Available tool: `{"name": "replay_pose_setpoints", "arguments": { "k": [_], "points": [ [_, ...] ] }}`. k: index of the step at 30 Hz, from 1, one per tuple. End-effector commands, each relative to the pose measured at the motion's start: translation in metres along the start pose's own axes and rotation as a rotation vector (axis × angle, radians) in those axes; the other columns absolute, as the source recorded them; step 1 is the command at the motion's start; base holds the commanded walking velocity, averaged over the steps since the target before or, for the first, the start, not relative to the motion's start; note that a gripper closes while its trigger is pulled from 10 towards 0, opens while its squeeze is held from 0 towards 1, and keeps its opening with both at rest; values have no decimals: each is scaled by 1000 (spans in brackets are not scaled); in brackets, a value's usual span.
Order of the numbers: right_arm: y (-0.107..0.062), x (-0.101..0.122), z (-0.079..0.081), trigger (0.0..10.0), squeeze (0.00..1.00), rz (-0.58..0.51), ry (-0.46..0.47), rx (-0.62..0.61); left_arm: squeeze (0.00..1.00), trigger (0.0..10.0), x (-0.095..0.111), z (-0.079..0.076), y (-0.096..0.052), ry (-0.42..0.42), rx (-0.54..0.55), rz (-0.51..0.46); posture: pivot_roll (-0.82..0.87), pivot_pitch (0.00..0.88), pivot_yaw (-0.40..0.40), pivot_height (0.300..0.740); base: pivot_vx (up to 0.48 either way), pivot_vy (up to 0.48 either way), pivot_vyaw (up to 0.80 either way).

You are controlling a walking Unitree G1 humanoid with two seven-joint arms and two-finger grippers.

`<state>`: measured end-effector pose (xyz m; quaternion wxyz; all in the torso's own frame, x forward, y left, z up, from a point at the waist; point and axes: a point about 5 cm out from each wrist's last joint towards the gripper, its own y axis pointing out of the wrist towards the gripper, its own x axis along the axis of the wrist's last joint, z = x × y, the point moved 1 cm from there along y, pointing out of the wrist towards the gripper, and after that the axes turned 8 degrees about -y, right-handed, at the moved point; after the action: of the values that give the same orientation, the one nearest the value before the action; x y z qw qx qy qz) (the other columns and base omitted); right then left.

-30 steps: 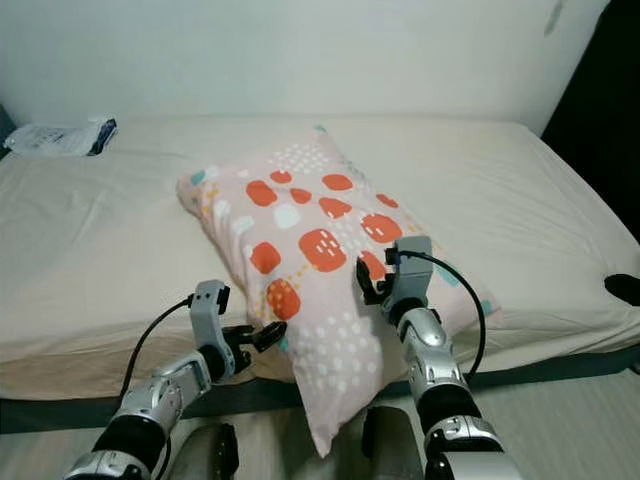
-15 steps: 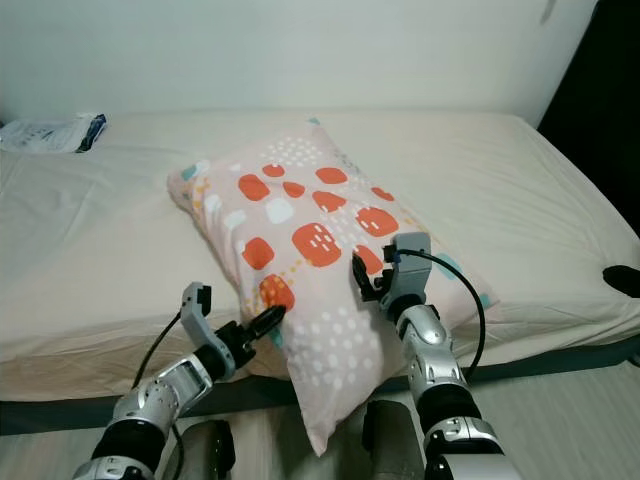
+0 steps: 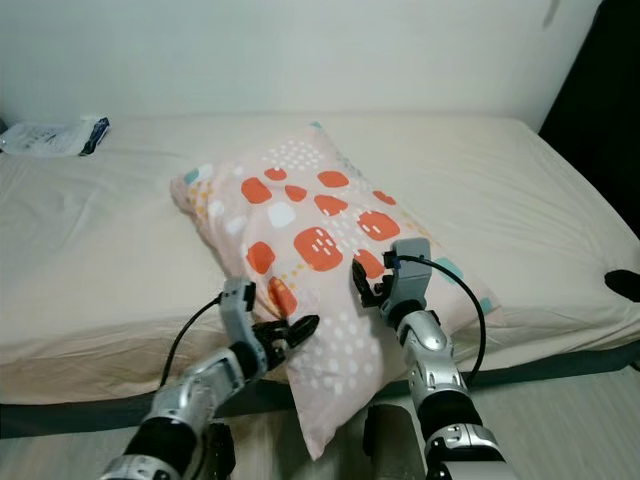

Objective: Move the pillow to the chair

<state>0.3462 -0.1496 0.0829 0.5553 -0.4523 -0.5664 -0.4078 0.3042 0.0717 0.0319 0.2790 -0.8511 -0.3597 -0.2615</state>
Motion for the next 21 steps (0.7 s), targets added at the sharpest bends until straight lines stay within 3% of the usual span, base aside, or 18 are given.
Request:
{"name": "replay_pose_setpoints", "arguments": {
  "k": [1,6,8,9,10,11,12,21],
  "points": [
    [0,0,1,10000,0,-3,10,-1,0,10000,-8,-6,4,-21,5,48,-24,20,-65,563,0,0,0],
    [0,-1,3,10000,0,2,11,4,0,10000,-9,-17,13,-63,-11,38,-25,18,-68,563,0,0,0],
    [0,0,4,10000,0,1,12,5,0,10000,-10,-17,16,-41,2,43,-28,16,-67,563,0,0,0],
    [0,0,4,10000,0,0,12,5,0,8863,-11,-16,18,-12,12,55,-29,17,-66,563,0,0,0],
    [0,0,4,10000,0,0,12,5,0,8863,-11,-16,18,-12,12,55,-29,17,-66,563,0,0,0],
    [0,0,4,10000,0,0,12,5,0,5843,-11,-16,18,1,14,62,-29,17,-67,563,0,0,0],
    [0,0,4,10000,0,-1,12,5,0,392,-11,-15,18,18,17,67,-31,16,-66,563,0,0,0],
    [0,0,2,10000,0,-1,9,-2,0,0,-10,-14,17,58,6,87,-31,21,-67,563,0,0,0]
  ]
}}
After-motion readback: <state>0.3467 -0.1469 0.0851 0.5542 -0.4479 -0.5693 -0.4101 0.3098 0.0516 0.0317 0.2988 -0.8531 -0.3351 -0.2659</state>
